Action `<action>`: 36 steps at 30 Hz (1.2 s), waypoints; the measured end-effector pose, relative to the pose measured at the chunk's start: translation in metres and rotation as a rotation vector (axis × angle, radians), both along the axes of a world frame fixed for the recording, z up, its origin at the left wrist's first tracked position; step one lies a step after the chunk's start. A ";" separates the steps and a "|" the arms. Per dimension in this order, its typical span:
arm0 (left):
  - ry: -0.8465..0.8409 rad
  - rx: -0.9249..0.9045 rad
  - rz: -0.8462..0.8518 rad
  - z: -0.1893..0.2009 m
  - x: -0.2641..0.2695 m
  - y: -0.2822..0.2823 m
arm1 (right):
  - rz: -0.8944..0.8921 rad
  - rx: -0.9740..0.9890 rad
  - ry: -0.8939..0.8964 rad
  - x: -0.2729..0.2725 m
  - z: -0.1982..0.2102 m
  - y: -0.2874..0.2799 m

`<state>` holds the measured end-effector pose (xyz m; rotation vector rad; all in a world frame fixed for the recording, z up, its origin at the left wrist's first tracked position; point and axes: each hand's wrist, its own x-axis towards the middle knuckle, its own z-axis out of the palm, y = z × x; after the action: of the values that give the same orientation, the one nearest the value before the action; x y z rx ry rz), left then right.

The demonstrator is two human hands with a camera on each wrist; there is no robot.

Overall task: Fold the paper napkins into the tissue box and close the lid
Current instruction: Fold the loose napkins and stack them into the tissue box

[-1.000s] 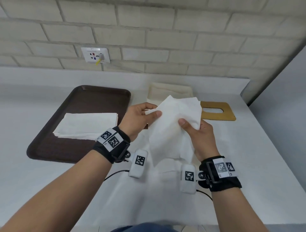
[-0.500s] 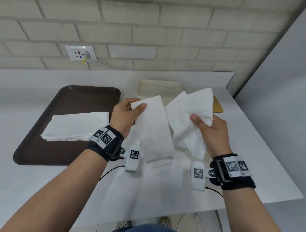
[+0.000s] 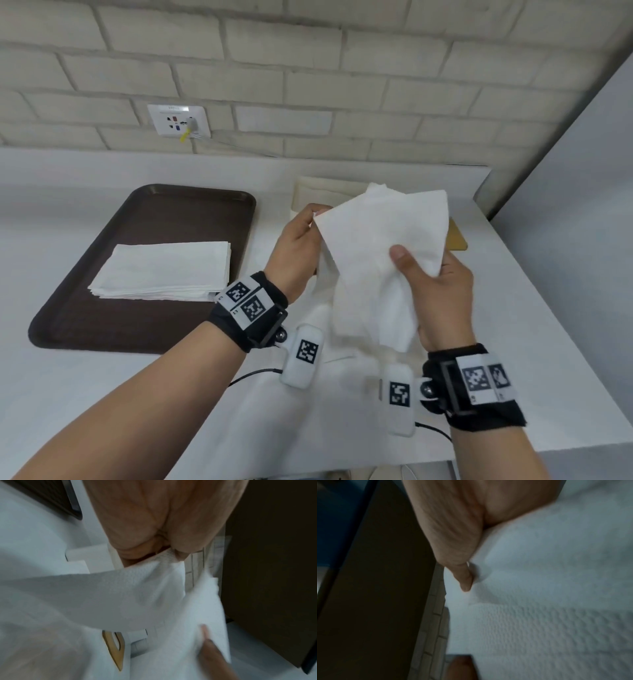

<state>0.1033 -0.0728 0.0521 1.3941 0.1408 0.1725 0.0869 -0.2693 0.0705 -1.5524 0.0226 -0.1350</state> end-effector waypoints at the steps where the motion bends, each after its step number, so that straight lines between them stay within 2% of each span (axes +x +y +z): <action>1: -0.001 -0.024 -0.007 0.001 -0.001 -0.003 | -0.031 -0.007 0.017 0.001 -0.005 0.003; 5: 0.026 -0.086 0.026 0.001 -0.002 -0.009 | -0.113 -0.062 0.000 0.003 -0.013 0.010; 9: 0.057 -0.220 -0.051 0.000 -0.003 -0.013 | -0.150 -0.104 -0.004 0.002 -0.016 0.016; 11: -0.001 -0.214 -0.024 -0.004 -0.005 -0.017 | -0.158 -0.096 0.012 0.001 -0.018 0.017; 15: -0.096 -0.178 -0.030 -0.009 -0.003 -0.019 | -0.136 0.063 0.095 -0.002 -0.017 0.015; 18: -0.087 -0.193 -0.038 -0.003 0.000 -0.016 | -0.130 0.240 0.157 -0.003 -0.016 0.009; 20: -0.071 -0.192 -0.033 0.001 0.002 -0.012 | -0.155 0.283 0.171 -0.002 -0.015 0.004; 22: -0.067 -0.178 -0.014 0.004 0.006 -0.004 | -0.189 0.248 0.152 0.000 -0.014 -0.005; 24: -0.070 -0.137 0.010 0.008 0.009 0.006 | -0.205 0.132 0.092 -0.001 -0.008 -0.019; 28: -0.067 -0.024 0.023 0.012 0.011 0.022 | -0.052 -0.118 -0.079 -0.015 0.022 -0.051; 31: -0.066 0.039 -0.007 0.011 0.011 0.017 | 0.189 0.049 -0.158 -0.026 0.042 -0.061; 33: -0.058 0.055 -0.051 0.009 0.010 0.006 | 0.282 0.143 -0.141 -0.022 0.041 -0.056; 36: -0.055 0.007 -0.140 0.008 0.009 -0.009 | 0.184 0.066 -0.036 -0.006 0.026 -0.036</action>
<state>0.1120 -0.0818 0.0600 1.3996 -0.0032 0.0944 0.0814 -0.3048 0.0964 -1.4784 -0.1429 -0.0164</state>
